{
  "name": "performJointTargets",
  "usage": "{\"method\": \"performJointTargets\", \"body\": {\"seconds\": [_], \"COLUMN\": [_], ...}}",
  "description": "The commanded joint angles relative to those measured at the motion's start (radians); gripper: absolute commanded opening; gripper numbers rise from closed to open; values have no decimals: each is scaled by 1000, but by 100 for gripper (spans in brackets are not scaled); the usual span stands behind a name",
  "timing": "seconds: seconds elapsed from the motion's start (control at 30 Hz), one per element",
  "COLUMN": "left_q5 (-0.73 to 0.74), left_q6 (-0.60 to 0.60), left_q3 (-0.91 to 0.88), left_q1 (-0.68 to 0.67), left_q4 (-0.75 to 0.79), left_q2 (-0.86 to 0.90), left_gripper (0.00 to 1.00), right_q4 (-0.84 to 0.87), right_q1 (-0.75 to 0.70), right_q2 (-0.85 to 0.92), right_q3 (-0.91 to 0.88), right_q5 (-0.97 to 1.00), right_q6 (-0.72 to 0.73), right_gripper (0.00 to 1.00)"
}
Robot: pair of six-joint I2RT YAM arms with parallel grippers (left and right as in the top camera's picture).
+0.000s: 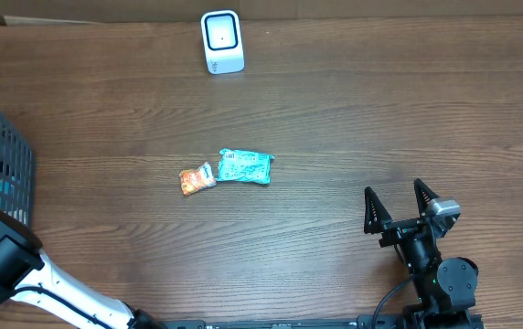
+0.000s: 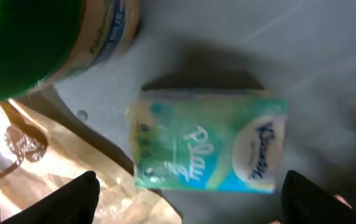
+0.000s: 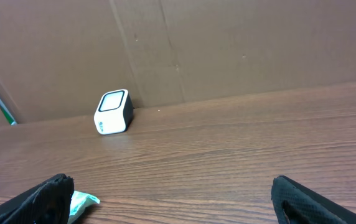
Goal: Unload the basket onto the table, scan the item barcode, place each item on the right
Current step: 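Reach the left gripper into the basket and grasp the Kleenex tissue pack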
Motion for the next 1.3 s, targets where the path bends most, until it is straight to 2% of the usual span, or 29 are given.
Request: {"method": "performJointTargets", "body": {"seconds": [0.0,0.53,0.6,0.77,0.93,1.27], "left_q5": [-25,-17,-18,-18,-18,-16], "left_q6": [-1,23,23,23,22,7], "left_q3": [-20,-130,-136,-134,-124,-45], "left_q1": [0,-6,-6,-6,-6,-7], "left_q4": [22,136,140,136,113,30], "left_q2": [12,13,13,12,12,-13], "left_gripper": [77,70,64,36,24,20], "right_q4": [4,4,4,4,4,4], "right_q1": [5,5,5,5,5,5], "right_q2": [-11,-11,-11,-11,-11,-11], "right_q3": [-10,-10,-10,-10,-10,-10], "right_q5": [-1,-1,-1,-1,-1,-1], "right_q6": [-2,-2,-2,-2,-2,-2], "right_gripper": [100,100,100,100,100,100]}}
